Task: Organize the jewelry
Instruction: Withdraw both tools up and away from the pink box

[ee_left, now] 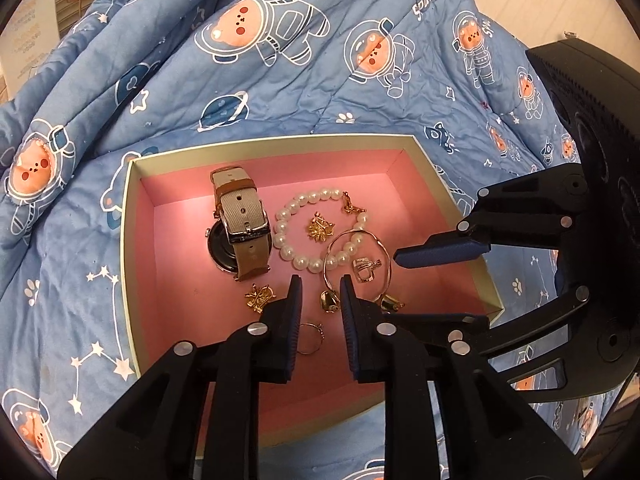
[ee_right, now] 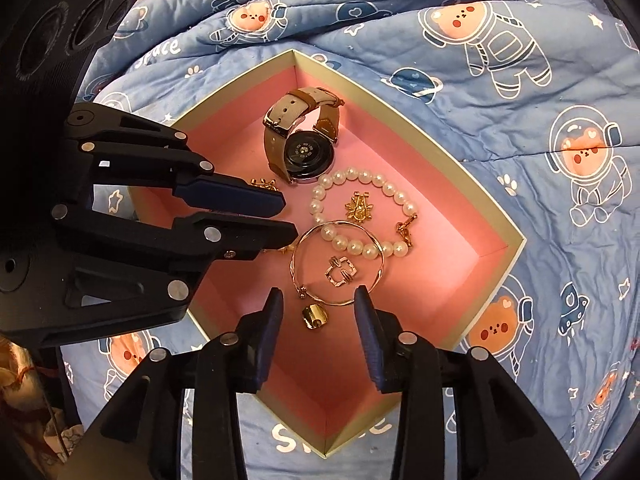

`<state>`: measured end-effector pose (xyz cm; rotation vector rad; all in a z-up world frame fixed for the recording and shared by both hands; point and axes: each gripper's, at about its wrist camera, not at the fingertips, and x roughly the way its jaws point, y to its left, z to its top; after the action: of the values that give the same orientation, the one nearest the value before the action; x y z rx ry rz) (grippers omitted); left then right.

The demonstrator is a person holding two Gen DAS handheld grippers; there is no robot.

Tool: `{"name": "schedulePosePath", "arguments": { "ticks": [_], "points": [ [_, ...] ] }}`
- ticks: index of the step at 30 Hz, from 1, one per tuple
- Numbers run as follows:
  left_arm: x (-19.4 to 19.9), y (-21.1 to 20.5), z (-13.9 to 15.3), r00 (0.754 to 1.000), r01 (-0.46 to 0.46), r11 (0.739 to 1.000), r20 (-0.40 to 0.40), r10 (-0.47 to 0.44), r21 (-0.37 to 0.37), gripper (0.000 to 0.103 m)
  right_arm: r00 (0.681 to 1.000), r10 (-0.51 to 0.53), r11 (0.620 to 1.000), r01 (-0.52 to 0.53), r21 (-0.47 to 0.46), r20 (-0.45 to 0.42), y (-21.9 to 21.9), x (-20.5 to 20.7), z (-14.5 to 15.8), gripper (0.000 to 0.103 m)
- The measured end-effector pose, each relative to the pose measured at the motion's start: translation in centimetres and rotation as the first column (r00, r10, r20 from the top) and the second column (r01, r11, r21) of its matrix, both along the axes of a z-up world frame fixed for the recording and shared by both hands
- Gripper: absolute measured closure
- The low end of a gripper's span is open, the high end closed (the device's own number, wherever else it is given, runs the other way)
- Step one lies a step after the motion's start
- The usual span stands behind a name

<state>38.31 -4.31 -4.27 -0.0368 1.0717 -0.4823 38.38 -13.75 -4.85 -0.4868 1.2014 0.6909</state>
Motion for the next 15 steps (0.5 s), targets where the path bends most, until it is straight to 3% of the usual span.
{"name": "schedulePosePath", "arguments": {
  "ticks": [3, 10, 15],
  "points": [
    [-0.2, 0.5, 0.9, 1.0, -0.017, 0.999, 0.016, 0.017, -0.038, 0.059, 1.0, 0.006, 1.0, -0.006, 0.004, 0.015, 0.0, -0.1, 0.5, 0.063],
    [-1.1, 2.0, 3.0, 0.996, -0.067, 0.991, 0.044, 0.072, -0.116, 0.049, 0.998, -0.013, 1.0, 0.011, 0.027, 0.061, -1.0, -0.7, 2.3, 0.052],
    [-2.8, 2.8, 3.6, 0.989, -0.102, 0.99, 0.093, 0.111, -0.094, 0.034, 0.993, -0.057, 0.996, 0.05, 0.071, 0.1, -2.0, -1.3, 3.2, 0.045]
  ]
}}
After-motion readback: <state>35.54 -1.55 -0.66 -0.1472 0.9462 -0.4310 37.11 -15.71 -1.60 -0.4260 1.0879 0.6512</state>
